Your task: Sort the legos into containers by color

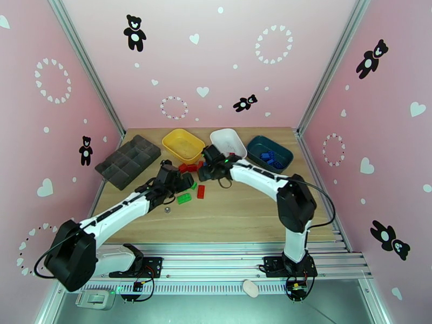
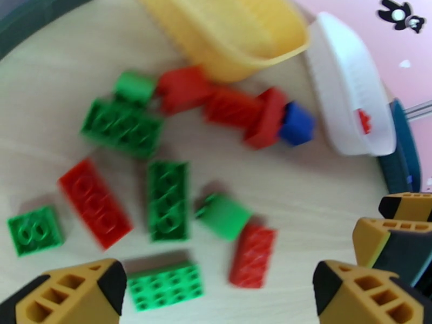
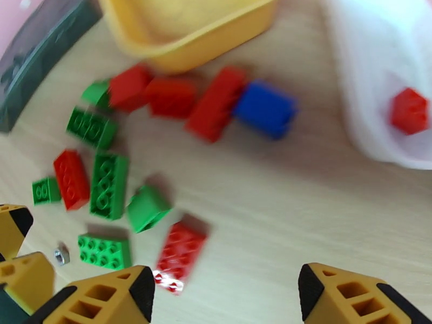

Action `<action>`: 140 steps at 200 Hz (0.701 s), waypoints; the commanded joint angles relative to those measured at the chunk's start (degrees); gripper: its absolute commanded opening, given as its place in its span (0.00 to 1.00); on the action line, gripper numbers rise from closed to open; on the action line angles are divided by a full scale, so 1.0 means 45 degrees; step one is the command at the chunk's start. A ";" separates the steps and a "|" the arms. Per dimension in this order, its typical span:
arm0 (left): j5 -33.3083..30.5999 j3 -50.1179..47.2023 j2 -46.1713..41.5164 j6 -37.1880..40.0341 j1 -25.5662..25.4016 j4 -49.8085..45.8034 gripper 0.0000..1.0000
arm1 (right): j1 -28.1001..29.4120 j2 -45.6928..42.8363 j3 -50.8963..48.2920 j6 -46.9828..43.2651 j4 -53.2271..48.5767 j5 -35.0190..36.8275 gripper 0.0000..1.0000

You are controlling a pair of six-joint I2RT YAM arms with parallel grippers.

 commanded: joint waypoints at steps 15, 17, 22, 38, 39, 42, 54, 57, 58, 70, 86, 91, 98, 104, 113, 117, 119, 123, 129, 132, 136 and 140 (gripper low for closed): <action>-0.0484 -0.1375 -0.1280 -0.0656 0.0203 -0.0306 0.98 | 0.0602 0.1290 0.0034 0.0633 0.0236 0.0348 0.75; -0.0510 -0.1441 -0.1351 -0.0673 0.0220 -0.0316 0.98 | 0.0632 0.1340 0.0085 0.0661 0.0235 0.0350 0.75; -0.0539 -0.1596 -0.1547 -0.0737 0.0229 -0.0383 0.98 | 0.0708 0.1478 0.0137 0.0697 0.0235 0.0346 0.75; -0.0634 -0.2091 -0.2148 -0.0915 0.0289 -0.0471 0.98 | 0.0871 0.1890 0.0293 0.0858 0.0235 0.0317 0.73; -0.0638 -0.2121 -0.2197 -0.0934 0.0287 -0.0473 0.98 | 0.0877 0.1920 0.0292 0.0862 0.0245 0.0314 0.73; -0.0641 -0.2195 -0.2297 -0.0965 0.0290 -0.0507 0.98 | 0.0896 0.1987 0.0320 0.0882 0.0263 0.0295 0.73; -0.0665 -0.2436 -0.2664 -0.1018 0.0325 -0.0608 0.98 | 0.0975 0.2295 0.0440 0.0960 0.0281 0.0220 0.71; -0.0669 -0.2476 -0.2719 -0.1017 0.0329 -0.0639 0.98 | 0.0989 0.2391 0.0487 0.0978 0.0265 0.0215 0.71; -0.0665 -0.2500 -0.2757 -0.1024 0.0326 -0.0635 0.98 | 0.0994 0.2414 0.0496 0.0980 0.0270 0.0214 0.71; -0.0681 -0.2596 -0.2956 -0.1036 0.0360 -0.0734 0.98 | 0.1029 0.2710 0.0633 0.1051 0.0199 0.0214 0.69; -0.0689 -0.2641 -0.3068 -0.1013 0.0358 -0.0815 0.98 | 0.1077 0.2903 0.0662 0.1157 0.0214 0.0266 0.66; -0.0686 -0.2655 -0.3063 -0.1019 0.0345 -0.0817 0.98 | 0.1107 0.2923 0.0643 0.1160 0.0234 0.0307 0.65; -0.0684 -0.2641 -0.3034 -0.1002 0.0361 -0.0811 0.98 | 0.1122 0.2941 0.0606 0.1198 0.0221 0.0395 0.64; -0.0677 -0.2650 -0.2994 -0.0975 0.0362 -0.0790 0.98 | 0.1127 0.2942 0.0581 0.1209 0.0199 0.0483 0.62; -0.0642 -0.2613 -0.2864 -0.0986 0.0344 -0.0720 0.98 | 0.1138 0.2883 0.0511 0.1202 0.0160 0.0662 0.61; -0.0605 -0.2585 -0.2808 -0.0962 0.0354 -0.0662 0.98 | 0.1133 0.2855 0.0464 0.1214 0.0141 0.0738 0.60; -0.0574 -0.2573 -0.2749 -0.0955 0.0346 -0.0654 0.98 | 0.1135 0.2825 0.0436 0.1202 0.0139 0.0780 0.59; -0.0538 -0.2546 -0.2675 -0.0940 0.0352 -0.0614 0.98 | 0.1136 0.2763 0.0375 0.1204 0.0123 0.0877 0.58; -0.0484 -0.2491 -0.2503 -0.0930 0.0344 -0.0498 0.98 | 0.1145 0.2670 0.0288 0.1184 0.0118 0.1029 0.57; -0.0444 -0.2483 -0.2416 -0.0932 0.0350 -0.0481 0.98 | 0.1123 0.2603 0.0217 0.1182 0.0118 0.1102 0.56; -0.0383 -0.2437 -0.2303 -0.0919 0.0352 -0.0395 0.98 | 0.1120 0.2518 0.0153 0.1166 0.0128 0.1200 0.56; -0.0312 -0.2389 -0.2157 -0.0914 0.0361 -0.0311 0.98 | 0.1117 0.2423 0.0072 0.1147 0.0119 0.1279 0.55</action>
